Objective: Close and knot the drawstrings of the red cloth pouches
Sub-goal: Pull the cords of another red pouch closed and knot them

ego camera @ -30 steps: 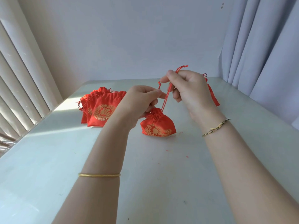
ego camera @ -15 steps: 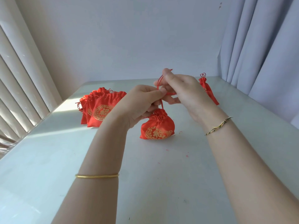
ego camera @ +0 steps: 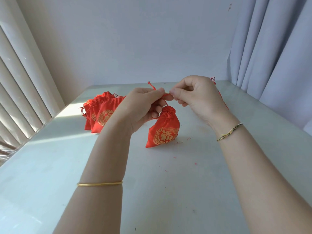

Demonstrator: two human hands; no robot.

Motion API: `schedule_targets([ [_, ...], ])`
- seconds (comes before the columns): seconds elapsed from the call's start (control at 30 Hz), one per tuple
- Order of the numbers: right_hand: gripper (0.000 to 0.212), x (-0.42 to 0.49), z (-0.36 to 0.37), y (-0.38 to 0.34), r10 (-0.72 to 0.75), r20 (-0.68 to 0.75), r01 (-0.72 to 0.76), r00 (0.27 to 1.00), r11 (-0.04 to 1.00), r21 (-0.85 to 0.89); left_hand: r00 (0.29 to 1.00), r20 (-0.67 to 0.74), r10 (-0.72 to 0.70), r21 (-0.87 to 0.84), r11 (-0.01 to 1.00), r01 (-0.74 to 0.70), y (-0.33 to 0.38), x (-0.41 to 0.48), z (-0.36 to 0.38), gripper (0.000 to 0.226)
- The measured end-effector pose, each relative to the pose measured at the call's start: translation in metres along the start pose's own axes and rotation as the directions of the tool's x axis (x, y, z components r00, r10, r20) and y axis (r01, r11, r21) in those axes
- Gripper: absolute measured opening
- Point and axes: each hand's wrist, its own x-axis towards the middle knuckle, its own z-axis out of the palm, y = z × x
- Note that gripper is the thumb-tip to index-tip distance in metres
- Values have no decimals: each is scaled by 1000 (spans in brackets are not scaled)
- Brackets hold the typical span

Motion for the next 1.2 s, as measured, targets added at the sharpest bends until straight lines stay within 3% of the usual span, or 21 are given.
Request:
schedule_targets([
  [0.1, 18, 1, -5, -4, 3, 3, -3, 1000, 998, 56, 1000, 0, 28, -17, 999, -28, 0, 1, -4, 25],
  [0.3, 22, -5, -9, -6, 147, 287, -168, 946, 985, 48, 997, 6, 78, -41, 996, -78, -1, 1, -8, 17],
  [0.37, 24, -5, -9, -3, 202, 290, -217, 935, 976, 21, 996, 16, 85, -55, 995, -84, 0, 0, -10, 19],
  [0.5, 20, -1, -4, 2, 188, 121, -204, 975, 969, 140, 991, 57, 120, 14, 993, -121, 1, -1, -12, 23],
  [0.6, 23, 0, 2, 4, 173, 242, -224, 955, 953, 202, 978, 112, 174, 134, 973, -188, 3, -4, -11, 26],
  [0.7, 23, -5, 7, 6, 174, 361, -249, 916, 953, 172, 964, 87, 253, 300, 916, -268, 6, -7, -8, 26],
  [0.93, 12, -5, 6, 8, 180, 341, -249, 923, 953, 170, 865, 6, 501, 688, 626, -367, 4, -2, -6, 35],
  [1.07, 10, -4, 7, 8, 188, 369, -284, 910, 931, 228, 794, 18, 608, 721, 542, -432, 1, 0, -2, 35],
  [1.2, 20, -2, 10, 12, 215, 357, -331, 909, 893, 306, 753, 52, 656, 683, 526, -506, -4, 2, 2, 33],
])
